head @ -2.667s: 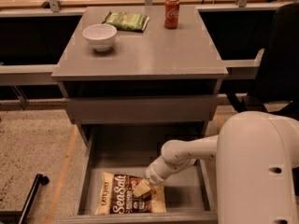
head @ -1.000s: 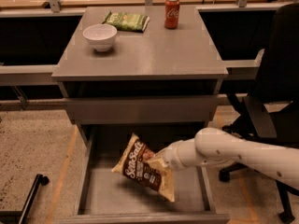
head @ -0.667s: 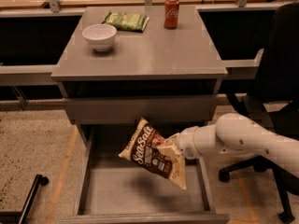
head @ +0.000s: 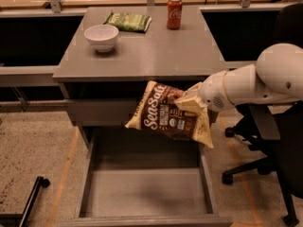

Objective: Pick brown chip bag from middle drawer and place on counter

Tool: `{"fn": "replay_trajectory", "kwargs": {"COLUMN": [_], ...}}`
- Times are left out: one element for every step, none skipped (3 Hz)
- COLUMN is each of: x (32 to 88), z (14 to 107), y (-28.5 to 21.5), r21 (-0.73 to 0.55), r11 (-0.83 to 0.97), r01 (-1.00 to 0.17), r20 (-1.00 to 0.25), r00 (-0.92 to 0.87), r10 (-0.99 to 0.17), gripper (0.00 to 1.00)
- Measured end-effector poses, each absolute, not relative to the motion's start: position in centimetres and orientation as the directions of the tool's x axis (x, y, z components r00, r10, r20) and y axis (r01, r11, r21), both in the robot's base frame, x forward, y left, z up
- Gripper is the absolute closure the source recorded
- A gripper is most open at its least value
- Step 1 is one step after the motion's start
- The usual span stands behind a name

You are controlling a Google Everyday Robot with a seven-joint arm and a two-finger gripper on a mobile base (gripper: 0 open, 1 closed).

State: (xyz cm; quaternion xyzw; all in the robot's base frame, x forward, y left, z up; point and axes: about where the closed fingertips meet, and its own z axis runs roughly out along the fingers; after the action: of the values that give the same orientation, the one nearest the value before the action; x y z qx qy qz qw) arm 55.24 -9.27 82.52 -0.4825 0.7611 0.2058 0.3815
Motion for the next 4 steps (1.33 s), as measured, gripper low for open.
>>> {"fn": "replay_trajectory", "kwargs": {"x": [55.5,57.0,58.8,58.7], "z": [82.8,82.8,89.4,94.0], "y": [-9.1,-9.0,-8.1,-6.7], "r21": [-0.061,-0.128,-0.321,-0.445], "r11": [0.452,0.404,0.338,0.275], "r01": [-0.89,-0.906,-0.885,-0.852], "r20": [-0.786,-0.75,-0.708,-0.663], "r00": [-0.237,-0.178,-0.013,0.107], "r10": [-0.571,-0.637,-0.706,-0.741], "gripper": [1.0,1.0,1.0,1.0]}}
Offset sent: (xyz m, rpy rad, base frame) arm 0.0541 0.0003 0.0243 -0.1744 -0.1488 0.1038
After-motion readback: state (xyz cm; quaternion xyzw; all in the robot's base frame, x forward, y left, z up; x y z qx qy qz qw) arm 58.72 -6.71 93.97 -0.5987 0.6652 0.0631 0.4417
